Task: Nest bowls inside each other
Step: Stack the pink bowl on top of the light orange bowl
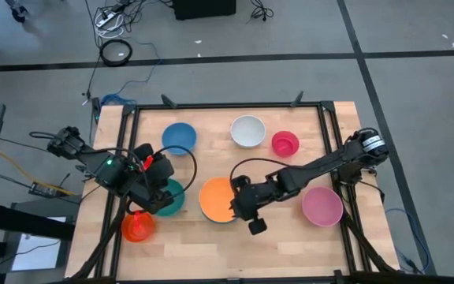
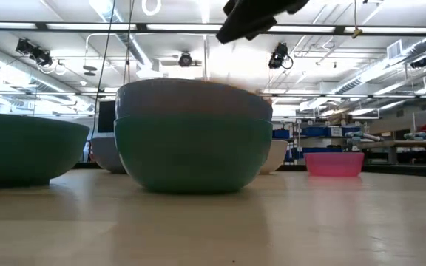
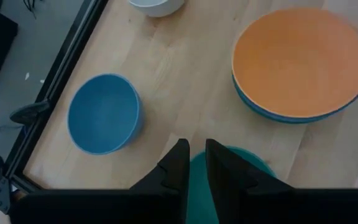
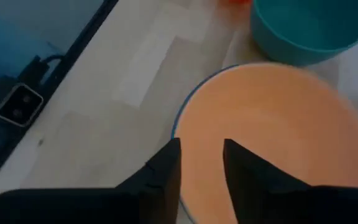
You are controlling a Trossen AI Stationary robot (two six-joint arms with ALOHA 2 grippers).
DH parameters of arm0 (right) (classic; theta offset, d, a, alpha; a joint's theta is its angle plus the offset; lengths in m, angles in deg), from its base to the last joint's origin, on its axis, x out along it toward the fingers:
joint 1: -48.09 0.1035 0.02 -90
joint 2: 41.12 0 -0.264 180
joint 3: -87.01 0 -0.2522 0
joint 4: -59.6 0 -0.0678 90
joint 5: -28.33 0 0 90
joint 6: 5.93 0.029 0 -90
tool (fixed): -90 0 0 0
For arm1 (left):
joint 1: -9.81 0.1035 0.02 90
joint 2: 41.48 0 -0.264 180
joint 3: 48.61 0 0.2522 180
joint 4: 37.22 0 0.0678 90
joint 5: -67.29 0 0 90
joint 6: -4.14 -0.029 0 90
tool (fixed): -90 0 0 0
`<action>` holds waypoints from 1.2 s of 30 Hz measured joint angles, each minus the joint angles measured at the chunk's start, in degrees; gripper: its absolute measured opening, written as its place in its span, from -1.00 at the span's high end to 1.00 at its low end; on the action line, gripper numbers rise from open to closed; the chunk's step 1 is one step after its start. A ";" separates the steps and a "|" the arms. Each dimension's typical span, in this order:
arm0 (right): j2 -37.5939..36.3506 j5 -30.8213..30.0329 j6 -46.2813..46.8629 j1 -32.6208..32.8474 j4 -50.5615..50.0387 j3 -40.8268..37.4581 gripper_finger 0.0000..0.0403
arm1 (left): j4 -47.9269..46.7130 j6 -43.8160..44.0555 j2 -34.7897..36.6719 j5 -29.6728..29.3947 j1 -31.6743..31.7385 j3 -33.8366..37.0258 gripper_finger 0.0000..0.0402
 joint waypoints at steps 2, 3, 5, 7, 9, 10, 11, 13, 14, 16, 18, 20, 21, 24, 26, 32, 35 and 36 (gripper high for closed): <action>-1.58 -0.76 1.77 0.03 -2.55 0.00 0.38 | 0.02 0.00 0.00 0.00 0.00 0.00 0.69; -2.85 -1.57 3.22 0.12 -4.98 0.00 0.36 | 0.00 0.00 0.00 0.00 0.00 0.00 0.69; -5.92 -3.77 7.18 0.51 -13.08 0.01 0.32 | 0.00 0.00 0.00 0.00 0.00 0.00 0.69; -9.29 -6.52 12.90 1.42 -23.52 0.02 0.31 | -0.02 0.08 0.00 0.00 -0.04 0.00 0.69; -12.89 -8.59 19.98 3.24 -33.75 0.02 0.31 | 0.00 0.11 0.00 0.00 -0.04 0.00 0.69; -14.61 -9.00 23.94 4.34 -38.19 0.02 0.31 | 0.00 0.11 0.00 0.00 -0.04 0.00 0.69; -16.28 -8.98 27.97 5.49 -41.89 0.02 0.31 | 0.00 0.13 0.00 0.00 -0.04 0.00 0.69; -18.83 -8.17 35.60 8.12 -47.75 0.02 0.31 | 0.04 0.17 0.00 0.00 -0.04 0.00 0.69; -19.68 -7.48 39.00 9.39 -49.64 0.02 0.31 | 0.06 0.24 0.00 0.00 -0.04 0.00 0.69; -20.54 -5.92 44.68 11.95 -52.87 0.02 0.31 | 0.08 0.26 0.00 0.00 -0.04 0.00 0.69; -20.24 -4.56 49.21 14.55 -55.71 0.02 0.29 | 0.10 0.45 0.00 0.00 -0.04 0.00 0.69; -19.10 -3.38 52.33 17.19 -56.59 0.01 0.25 | 0.13 1.28 0.00 0.00 -0.04 0.00 0.69; -18.46 -2.93 53.62 18.51 -56.43 -0.21 0.24 | 0.13 1.40 0.00 0.00 -0.04 0.00 0.69; -16.46 -2.46 57.23 21.62 -56.26 -1.39 0.16 | 0.15 1.57 0.00 -0.01 -0.04 0.00 0.69; -15.12 -2.54 58.84 23.12 -56.27 -2.83 0.11 | 0.15 1.57 0.00 -0.02 -0.04 0.00 0.69; -11.69 -1.98 62.50 26.23 -53.05 -9.58 -0.02 | 0.20 1.60 0.00 -0.17 -0.04 0.00 0.69; -11.37 -1.44 64.17 26.95 -49.84 -12.35 -0.05 | 0.24 1.61 0.00 -0.17 -0.04 0.00 0.69; -11.37 -1.42 64.63 27.05 -48.12 -13.04 -0.06 | 0.23 1.60 0.00 -0.17 -0.04 0.00 0.69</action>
